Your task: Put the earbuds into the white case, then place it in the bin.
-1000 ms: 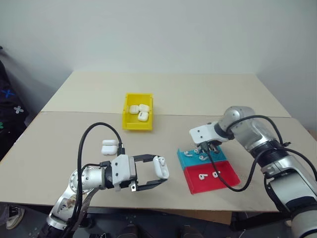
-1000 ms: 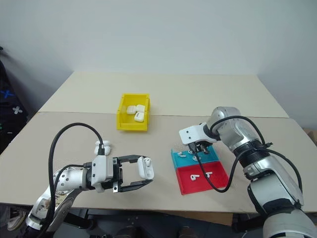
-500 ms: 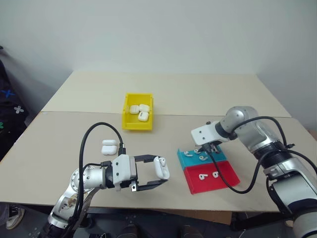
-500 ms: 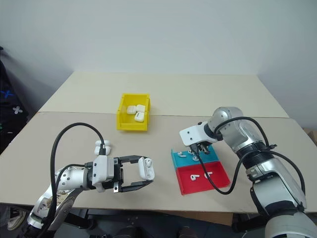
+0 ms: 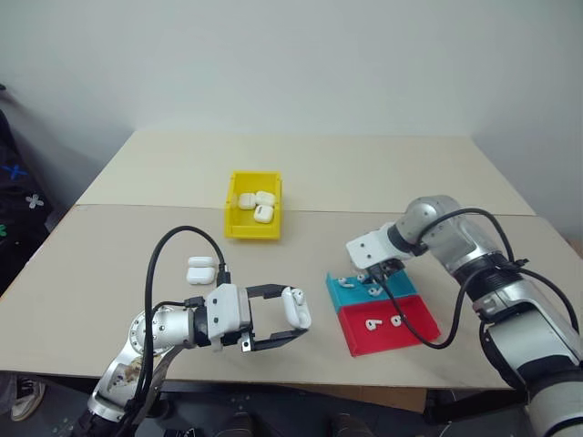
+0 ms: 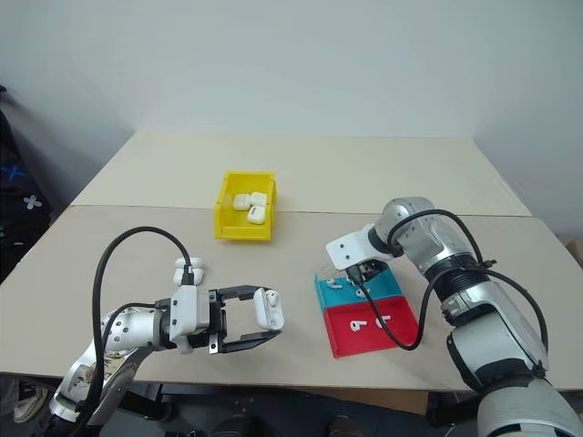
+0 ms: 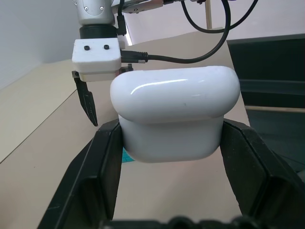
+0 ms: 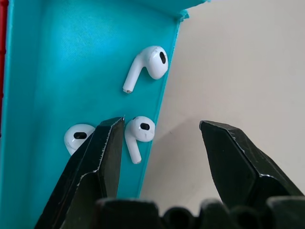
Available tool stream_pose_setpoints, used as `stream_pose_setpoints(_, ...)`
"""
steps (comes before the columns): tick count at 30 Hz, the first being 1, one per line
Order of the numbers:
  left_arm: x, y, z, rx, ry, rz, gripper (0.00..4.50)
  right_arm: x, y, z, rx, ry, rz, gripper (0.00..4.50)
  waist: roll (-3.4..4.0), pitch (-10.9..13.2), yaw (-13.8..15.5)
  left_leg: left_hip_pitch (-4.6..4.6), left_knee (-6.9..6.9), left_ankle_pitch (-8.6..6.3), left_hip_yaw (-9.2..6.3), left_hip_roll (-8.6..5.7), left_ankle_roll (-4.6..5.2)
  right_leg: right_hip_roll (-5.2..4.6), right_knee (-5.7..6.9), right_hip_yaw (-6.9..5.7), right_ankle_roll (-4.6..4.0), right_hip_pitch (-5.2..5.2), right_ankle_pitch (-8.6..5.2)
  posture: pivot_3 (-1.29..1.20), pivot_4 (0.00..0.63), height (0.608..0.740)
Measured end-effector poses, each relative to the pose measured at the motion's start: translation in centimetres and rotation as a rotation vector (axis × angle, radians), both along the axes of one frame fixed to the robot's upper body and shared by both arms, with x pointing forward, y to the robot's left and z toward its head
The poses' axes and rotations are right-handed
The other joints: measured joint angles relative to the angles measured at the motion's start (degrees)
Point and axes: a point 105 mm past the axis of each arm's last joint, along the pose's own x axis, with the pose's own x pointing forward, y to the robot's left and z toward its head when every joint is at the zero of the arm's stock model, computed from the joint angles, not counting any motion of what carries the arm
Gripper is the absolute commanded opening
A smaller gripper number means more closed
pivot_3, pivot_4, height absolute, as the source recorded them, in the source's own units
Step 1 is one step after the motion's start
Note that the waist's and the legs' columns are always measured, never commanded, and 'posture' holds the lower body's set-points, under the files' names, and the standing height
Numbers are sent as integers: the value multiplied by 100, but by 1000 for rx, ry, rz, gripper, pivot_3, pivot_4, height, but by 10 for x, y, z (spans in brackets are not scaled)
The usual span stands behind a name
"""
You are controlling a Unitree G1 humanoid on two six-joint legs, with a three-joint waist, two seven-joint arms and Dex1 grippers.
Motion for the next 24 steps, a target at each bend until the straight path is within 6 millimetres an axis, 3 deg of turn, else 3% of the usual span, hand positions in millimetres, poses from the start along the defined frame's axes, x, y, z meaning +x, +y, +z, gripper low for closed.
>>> stream_pose_setpoints(7,0,0,0,0,1,3,2775,1,-1,-2,-33,19,31,3016,0,0,-2,1,0,0,0,0,0,1,1,0,0,0,0,0,150,740)
stream_pose_setpoints(12,0,0,0,1,1,3,2775,-1,-2,-5,-57,44,47,1814,0,0,-5,1,0,0,0,1,0,1,1,0,0,0,0,0,150,740)
stream_pose_setpoints(24,0,1,-1,1,5,7,2775,1,-4,-9,-81,68,58,1814,0,0,-4,1,0,0,0,0,0,1,2,0,-1,0,0,0,150,740)
